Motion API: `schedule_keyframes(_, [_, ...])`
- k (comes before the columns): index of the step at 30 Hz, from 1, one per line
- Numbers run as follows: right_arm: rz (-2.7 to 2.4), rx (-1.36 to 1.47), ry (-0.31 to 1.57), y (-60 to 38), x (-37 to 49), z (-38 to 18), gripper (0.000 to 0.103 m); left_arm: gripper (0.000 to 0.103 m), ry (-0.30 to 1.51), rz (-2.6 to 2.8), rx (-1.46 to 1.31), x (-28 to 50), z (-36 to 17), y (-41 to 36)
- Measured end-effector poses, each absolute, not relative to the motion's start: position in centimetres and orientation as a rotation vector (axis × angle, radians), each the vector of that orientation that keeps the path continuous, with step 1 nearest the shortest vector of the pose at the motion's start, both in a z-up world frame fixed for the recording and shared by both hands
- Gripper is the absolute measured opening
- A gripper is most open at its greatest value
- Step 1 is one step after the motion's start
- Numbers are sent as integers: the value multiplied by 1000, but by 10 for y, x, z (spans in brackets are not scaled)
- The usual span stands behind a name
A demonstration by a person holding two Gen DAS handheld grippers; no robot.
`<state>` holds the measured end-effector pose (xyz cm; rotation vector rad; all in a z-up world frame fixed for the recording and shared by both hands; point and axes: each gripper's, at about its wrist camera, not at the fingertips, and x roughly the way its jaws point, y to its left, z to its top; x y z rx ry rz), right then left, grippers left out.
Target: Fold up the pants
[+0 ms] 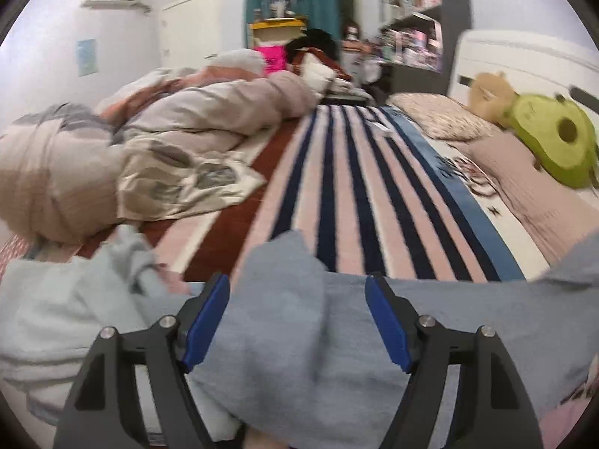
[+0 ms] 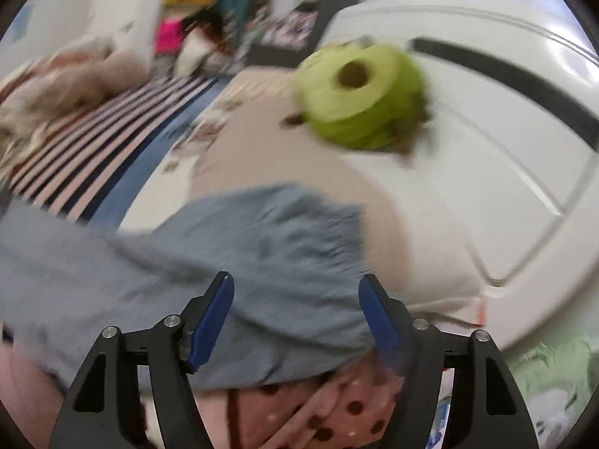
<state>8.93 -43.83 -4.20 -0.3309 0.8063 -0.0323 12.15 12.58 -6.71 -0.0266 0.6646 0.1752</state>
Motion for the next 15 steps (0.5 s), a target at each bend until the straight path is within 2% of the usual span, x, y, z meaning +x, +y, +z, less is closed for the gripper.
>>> schedule_keyframes(3, [-62, -428, 834, -431, 95, -61, 76, 71, 691, 109, -66, 129, -74, 116])
schedule_keyframes(8, [-270, -578, 840, -444, 111, -88, 77, 71, 721, 72, -48, 136, -86, 99])
schedule_keyframes(9, [-279, -574, 835, -448, 113, -89, 74, 71, 730, 55, -59, 139, -89, 96])
schedule_keyframes(10, [-284, -565, 821, -451, 113, -88, 65, 71, 735, 48, -64, 141, -91, 94])
schedule_keyframes(11, [-283, -551, 799, -455, 115, -83, 45, 71, 740, 44, -63, 143, -93, 91])
schedule_keyframes(12, [-264, -520, 784, -458, 118, -78, 35, 71, 744, 41, -61, 145, -94, 90])
schedule_keyframes(13, [-247, -491, 779, -461, 122, -74, 17, 71, 747, 37, -61, 146, -95, 89])
schedule_keyframes(14, [-224, -452, 767, -463, 129, -67, 8, 71, 750, 33, -62, 148, -96, 87])
schedule_keyframes(15, [-218, -440, 751, -463, 133, -63, 8, 71, 753, 28, -64, 150, -97, 86])
